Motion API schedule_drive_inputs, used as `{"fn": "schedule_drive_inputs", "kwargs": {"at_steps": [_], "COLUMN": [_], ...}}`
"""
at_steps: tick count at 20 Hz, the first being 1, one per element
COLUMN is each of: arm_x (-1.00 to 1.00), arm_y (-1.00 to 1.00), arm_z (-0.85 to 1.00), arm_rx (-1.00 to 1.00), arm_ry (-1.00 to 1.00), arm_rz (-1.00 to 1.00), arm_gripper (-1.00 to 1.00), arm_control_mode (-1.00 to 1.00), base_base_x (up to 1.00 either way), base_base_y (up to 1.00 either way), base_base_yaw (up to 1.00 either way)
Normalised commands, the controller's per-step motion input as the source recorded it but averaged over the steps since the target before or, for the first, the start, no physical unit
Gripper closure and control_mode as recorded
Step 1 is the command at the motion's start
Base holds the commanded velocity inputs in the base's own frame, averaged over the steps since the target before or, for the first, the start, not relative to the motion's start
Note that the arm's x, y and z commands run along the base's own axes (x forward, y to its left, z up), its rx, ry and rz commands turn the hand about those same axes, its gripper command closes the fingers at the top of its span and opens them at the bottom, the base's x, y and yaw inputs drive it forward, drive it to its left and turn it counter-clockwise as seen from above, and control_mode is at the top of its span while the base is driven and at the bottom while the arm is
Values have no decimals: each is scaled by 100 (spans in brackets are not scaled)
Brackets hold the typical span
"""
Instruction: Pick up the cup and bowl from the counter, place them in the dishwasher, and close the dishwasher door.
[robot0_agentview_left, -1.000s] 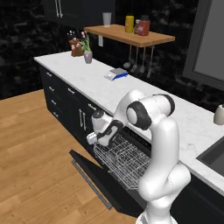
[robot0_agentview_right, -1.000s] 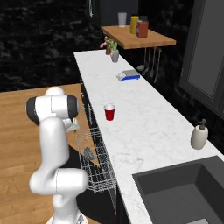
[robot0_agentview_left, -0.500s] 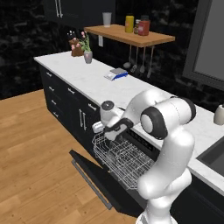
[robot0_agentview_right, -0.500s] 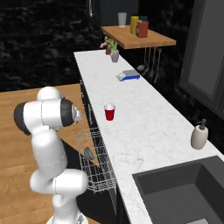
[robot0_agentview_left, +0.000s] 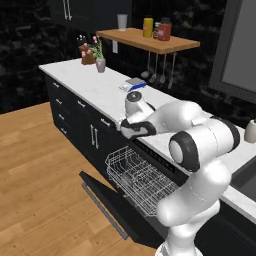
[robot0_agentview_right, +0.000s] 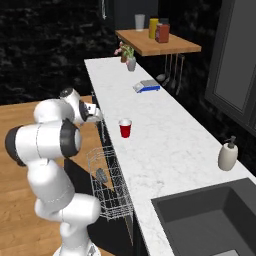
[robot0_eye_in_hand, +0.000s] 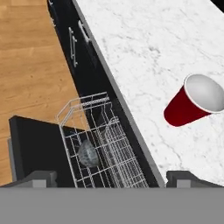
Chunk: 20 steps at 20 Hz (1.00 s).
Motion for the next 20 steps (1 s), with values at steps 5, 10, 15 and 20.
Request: {"fn": "schedule_drive_inputs", "kwargs": {"at_steps": [5,10,15,20], "arm_x": [18,26,39,40], "arm_y": [-74,-55,-26,-10], "arm_z": [37,-4,-9,-17], "arm_rx": [-13,-18,-7,0], "arm_ry": [2,11,11,16], "arm_rz": [-1,0,0,1], "arm_gripper": [-100,-100,-100,-100], "arm_control_mode": [-100,-100,-100,-100], "base_base_x": [0,0,0,0], "base_base_y": [0,0,0,0], "base_base_yaw": [0,0,0,0]}}
